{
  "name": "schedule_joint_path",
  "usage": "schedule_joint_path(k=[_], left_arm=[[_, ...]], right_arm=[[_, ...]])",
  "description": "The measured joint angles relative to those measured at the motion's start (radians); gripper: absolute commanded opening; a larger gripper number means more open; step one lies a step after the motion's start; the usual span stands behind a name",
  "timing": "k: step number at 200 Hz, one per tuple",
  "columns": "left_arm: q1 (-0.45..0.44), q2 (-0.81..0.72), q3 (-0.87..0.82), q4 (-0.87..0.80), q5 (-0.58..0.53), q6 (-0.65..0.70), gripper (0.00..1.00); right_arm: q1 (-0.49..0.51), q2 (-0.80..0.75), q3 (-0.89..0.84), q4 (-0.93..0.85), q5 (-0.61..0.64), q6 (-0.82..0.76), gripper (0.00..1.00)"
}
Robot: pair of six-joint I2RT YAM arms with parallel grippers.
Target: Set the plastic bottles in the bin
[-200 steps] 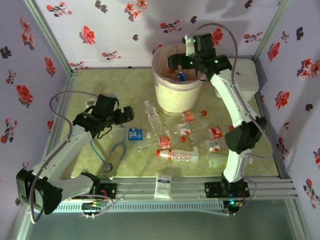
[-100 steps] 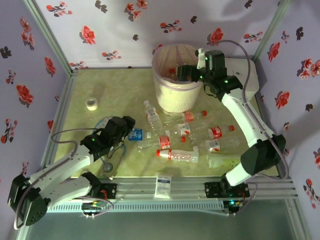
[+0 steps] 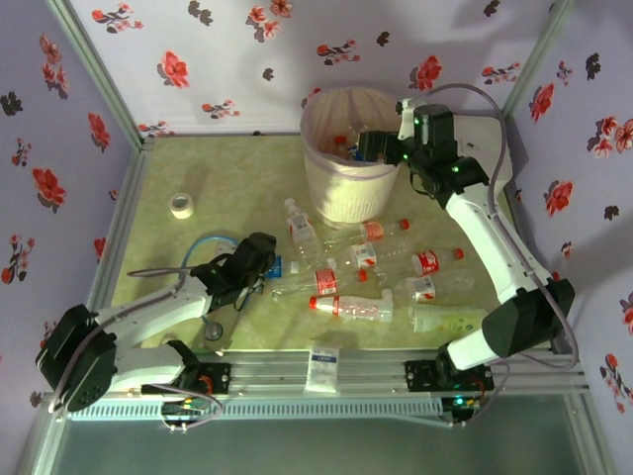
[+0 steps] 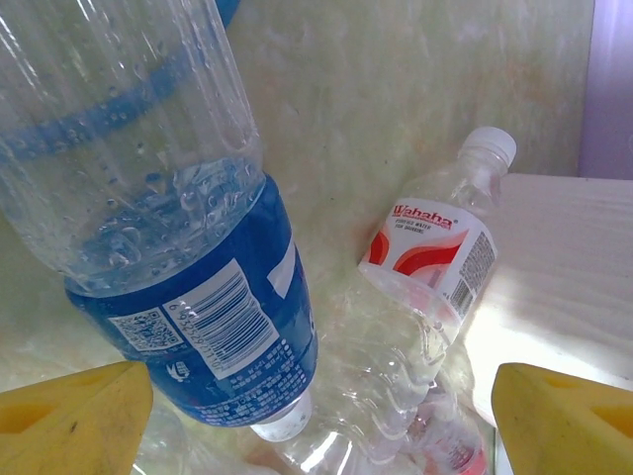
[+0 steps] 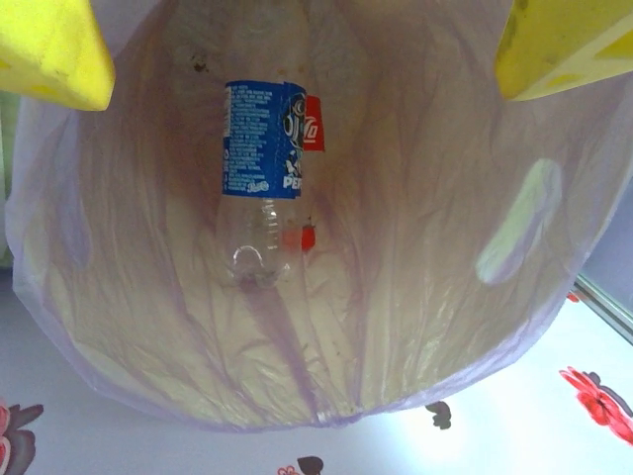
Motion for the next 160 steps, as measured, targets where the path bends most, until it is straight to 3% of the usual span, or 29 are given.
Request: schedule_joint_path(k=[160], left_arm=[[-0.021,0.202,-0.051,0.169,-0.003,-0.108,0.83]], right_arm=[[-0.011,-0.042,-0.053,-0.017,0.053,-0.001,0.99]])
